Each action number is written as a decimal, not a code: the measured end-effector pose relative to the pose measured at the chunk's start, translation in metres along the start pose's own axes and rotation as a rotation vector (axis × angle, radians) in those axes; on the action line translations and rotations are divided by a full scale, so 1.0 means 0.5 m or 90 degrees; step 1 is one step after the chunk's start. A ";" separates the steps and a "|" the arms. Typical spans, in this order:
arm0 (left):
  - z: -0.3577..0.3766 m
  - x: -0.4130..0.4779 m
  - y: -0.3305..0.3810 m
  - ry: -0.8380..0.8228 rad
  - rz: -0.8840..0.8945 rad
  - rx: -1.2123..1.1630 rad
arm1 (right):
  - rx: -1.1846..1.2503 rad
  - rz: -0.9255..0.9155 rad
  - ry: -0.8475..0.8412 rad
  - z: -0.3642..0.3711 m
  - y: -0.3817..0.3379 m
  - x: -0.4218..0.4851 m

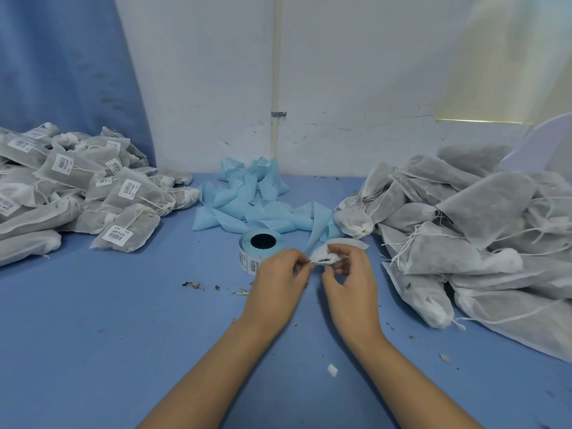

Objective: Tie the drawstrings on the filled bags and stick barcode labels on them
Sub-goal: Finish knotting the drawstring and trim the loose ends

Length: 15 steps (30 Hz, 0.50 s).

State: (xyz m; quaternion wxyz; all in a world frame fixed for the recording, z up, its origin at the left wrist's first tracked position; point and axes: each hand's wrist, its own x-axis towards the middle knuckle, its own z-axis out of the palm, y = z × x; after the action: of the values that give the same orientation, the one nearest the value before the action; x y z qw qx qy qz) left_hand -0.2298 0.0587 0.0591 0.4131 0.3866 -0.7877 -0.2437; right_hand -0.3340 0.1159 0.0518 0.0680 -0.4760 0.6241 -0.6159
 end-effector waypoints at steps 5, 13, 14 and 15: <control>0.005 0.001 0.027 -0.151 -0.291 -0.403 | 0.052 0.046 0.059 -0.002 0.001 0.005; -0.003 0.006 0.032 -0.141 -0.405 -0.706 | 0.068 0.166 -0.042 0.002 0.002 0.001; -0.002 0.005 0.032 -0.151 -0.399 -0.696 | 0.122 0.195 -0.054 0.004 -0.002 0.000; -0.001 0.004 0.031 -0.161 -0.393 -0.682 | 0.174 0.224 -0.062 0.005 -0.006 -0.001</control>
State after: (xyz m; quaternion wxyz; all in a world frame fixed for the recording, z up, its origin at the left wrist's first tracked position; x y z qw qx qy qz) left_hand -0.2365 0.0664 0.0711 0.3637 0.3042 -0.4511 -0.7561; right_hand -0.3305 0.1149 0.0536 0.2683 -0.3753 0.6040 -0.6499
